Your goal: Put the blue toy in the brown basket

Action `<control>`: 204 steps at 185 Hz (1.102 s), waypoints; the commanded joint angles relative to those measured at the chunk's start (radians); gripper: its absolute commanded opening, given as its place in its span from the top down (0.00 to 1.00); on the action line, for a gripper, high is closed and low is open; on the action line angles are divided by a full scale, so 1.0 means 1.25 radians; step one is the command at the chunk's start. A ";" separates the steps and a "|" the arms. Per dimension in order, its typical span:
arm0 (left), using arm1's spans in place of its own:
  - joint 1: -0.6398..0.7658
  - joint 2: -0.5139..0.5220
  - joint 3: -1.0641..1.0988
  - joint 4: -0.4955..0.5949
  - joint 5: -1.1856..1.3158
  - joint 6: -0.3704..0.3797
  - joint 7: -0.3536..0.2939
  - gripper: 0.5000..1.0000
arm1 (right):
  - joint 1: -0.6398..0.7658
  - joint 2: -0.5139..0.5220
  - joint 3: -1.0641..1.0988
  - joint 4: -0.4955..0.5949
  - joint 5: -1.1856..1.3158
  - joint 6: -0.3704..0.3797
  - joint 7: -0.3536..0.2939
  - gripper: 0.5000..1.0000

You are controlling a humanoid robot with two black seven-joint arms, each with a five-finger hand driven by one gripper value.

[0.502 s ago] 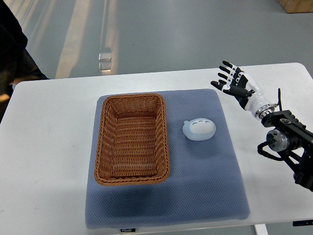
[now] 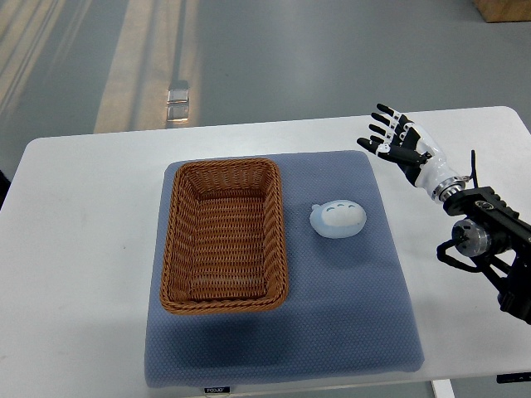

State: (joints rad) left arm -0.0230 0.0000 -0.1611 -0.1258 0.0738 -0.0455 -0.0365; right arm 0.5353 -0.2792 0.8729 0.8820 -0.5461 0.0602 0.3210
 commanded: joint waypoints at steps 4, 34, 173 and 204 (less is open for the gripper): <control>0.000 0.000 0.000 0.000 0.000 0.001 0.000 0.00 | 0.000 0.000 0.000 0.000 0.000 0.002 0.000 0.18; 0.000 0.000 0.000 0.000 0.000 0.001 0.000 0.00 | 0.000 -0.001 0.000 0.000 -0.001 0.002 0.000 0.18; 0.000 0.000 0.001 0.000 0.000 0.000 0.001 0.00 | 0.004 -0.007 -0.007 0.001 -0.013 0.019 0.002 0.18; 0.000 0.000 0.002 0.000 0.000 0.000 0.001 0.00 | 0.005 -0.021 -0.014 0.005 -0.029 0.028 0.006 0.18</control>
State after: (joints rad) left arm -0.0230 0.0000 -0.1595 -0.1258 0.0735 -0.0461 -0.0361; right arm 0.5406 -0.2916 0.8619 0.8847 -0.5658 0.0900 0.3249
